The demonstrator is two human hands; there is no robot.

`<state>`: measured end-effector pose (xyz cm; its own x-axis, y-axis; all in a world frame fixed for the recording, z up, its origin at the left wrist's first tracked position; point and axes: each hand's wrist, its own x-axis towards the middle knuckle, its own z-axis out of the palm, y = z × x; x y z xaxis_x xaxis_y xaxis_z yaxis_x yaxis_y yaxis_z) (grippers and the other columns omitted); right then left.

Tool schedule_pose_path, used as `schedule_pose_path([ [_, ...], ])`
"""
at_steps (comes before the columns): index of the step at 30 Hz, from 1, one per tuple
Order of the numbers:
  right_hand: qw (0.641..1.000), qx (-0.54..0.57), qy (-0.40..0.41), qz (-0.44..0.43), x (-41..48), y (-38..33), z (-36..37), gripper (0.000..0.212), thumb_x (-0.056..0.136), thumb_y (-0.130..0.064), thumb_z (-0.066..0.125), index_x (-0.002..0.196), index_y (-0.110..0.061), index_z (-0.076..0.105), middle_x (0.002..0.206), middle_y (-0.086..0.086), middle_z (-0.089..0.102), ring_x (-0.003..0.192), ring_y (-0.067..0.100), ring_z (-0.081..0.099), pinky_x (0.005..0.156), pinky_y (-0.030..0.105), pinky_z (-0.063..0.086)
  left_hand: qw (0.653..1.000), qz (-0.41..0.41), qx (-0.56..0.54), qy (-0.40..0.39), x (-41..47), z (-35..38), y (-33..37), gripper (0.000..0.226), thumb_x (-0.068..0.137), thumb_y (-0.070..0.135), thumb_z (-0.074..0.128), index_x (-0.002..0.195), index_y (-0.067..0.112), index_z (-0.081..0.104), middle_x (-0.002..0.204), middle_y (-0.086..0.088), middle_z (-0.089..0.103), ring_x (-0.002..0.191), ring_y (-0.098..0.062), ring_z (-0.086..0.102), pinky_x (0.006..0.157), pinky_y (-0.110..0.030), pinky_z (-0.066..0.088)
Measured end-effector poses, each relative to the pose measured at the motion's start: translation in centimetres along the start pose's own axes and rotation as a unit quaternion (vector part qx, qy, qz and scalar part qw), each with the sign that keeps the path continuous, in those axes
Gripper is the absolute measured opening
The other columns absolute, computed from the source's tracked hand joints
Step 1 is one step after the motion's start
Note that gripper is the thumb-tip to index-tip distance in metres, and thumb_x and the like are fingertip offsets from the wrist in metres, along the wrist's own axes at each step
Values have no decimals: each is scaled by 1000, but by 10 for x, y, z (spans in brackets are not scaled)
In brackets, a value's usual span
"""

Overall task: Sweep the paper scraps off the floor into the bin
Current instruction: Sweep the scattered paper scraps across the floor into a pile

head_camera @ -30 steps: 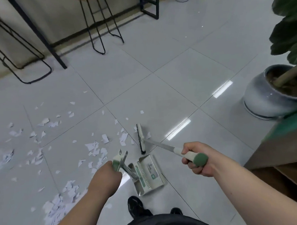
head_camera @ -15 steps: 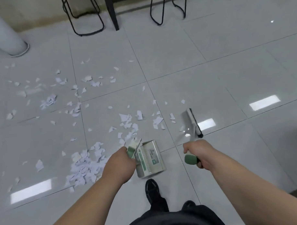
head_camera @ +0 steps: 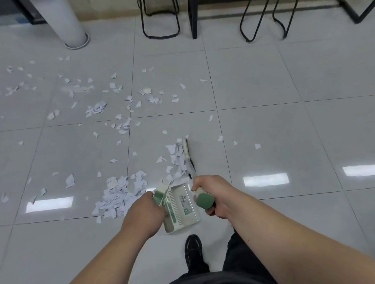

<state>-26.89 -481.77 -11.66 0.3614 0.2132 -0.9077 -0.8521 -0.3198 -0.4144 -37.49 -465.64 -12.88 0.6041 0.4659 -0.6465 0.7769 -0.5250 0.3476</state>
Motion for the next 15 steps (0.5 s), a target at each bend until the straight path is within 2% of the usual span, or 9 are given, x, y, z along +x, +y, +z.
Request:
schedule_pose_path([
  [5,999,2,-35,-5,0,-26,-23,15,77,-5,62,91,-11,62,67,13,58,39,18,45,47,21,26,999,-26,-12,24,9,2,20,5,88,15,51,83,18,51,78,-1,57,61,-20,51,54,-29,38],
  [8,999,-13,-38,-11,-1,-40,-57,20,78,-3,61,98,-8,61,64,13,58,32,15,48,45,19,27,999,-37,-16,31,15,7,46,4,88,16,50,84,16,51,76,-2,55,59,-21,50,53,-29,39],
  [10,999,-22,-28,-13,3,-50,-90,19,76,-3,63,94,-8,62,69,14,58,35,17,49,46,20,27,998,-43,-17,36,20,17,74,5,89,15,50,85,15,52,75,-3,57,59,-22,50,52,-28,39],
  [13,999,-23,6,-28,11,-58,-129,26,60,-6,69,86,-6,65,78,16,55,57,26,52,51,24,29,998,-41,-13,42,25,27,107,6,89,13,50,84,16,52,75,-2,57,61,-22,52,54,-29,40],
  [15,999,-23,30,-33,17,-67,-165,29,58,-7,69,86,-4,65,77,16,55,63,29,50,54,27,30,998,-33,14,46,31,37,135,7,89,14,49,85,18,52,78,-2,59,66,-21,56,56,-29,40],
])
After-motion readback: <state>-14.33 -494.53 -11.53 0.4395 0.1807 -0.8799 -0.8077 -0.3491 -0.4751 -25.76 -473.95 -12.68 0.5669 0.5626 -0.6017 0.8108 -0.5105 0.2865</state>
